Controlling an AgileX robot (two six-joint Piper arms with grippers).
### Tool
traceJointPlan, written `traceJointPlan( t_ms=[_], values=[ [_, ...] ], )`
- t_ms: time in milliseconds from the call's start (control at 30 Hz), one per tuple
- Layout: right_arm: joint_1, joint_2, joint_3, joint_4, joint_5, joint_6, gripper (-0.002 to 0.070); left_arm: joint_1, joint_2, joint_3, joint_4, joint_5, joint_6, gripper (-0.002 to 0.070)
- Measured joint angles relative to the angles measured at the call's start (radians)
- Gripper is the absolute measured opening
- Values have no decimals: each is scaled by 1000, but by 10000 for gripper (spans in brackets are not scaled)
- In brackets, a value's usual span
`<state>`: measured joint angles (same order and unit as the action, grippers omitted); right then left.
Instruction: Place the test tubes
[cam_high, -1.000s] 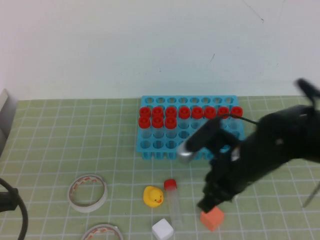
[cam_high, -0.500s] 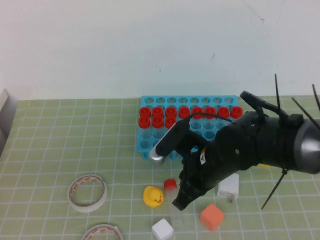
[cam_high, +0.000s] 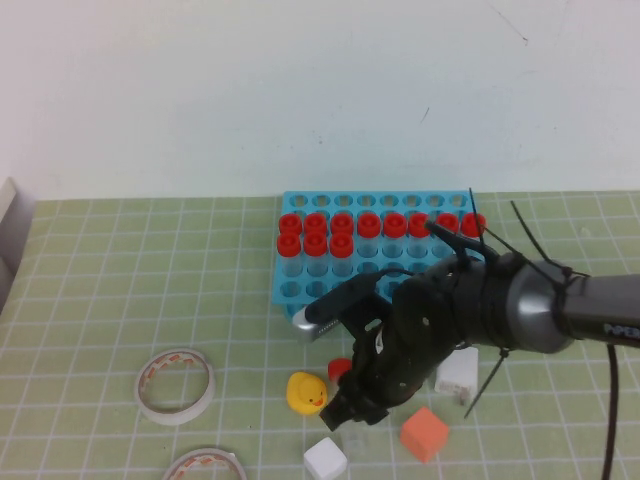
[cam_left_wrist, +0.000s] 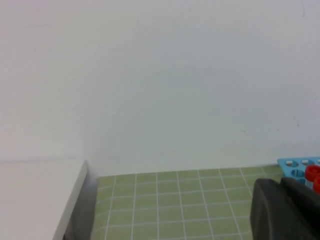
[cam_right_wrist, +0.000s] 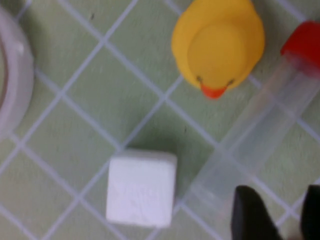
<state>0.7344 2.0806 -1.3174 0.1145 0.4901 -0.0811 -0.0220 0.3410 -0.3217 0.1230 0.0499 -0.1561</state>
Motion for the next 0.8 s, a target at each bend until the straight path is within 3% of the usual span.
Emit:
traceJointPlan(
  t_ms=[100, 200, 433, 800],
  values=[
    [0, 33, -38, 0, 2, 33, 330, 0, 0, 5, 0, 7, -5, -1],
    [0, 68, -72, 0, 8, 55, 378, 0, -1, 39, 0, -36, -5, -1],
    [0, 154, -127, -6, 22, 97, 395, 0, -1, 84, 0, -128, -5, -1],
    [0, 184, -146, -84, 62, 169, 389, 0, -1, 91, 0, -128, 1, -1]
  ],
)
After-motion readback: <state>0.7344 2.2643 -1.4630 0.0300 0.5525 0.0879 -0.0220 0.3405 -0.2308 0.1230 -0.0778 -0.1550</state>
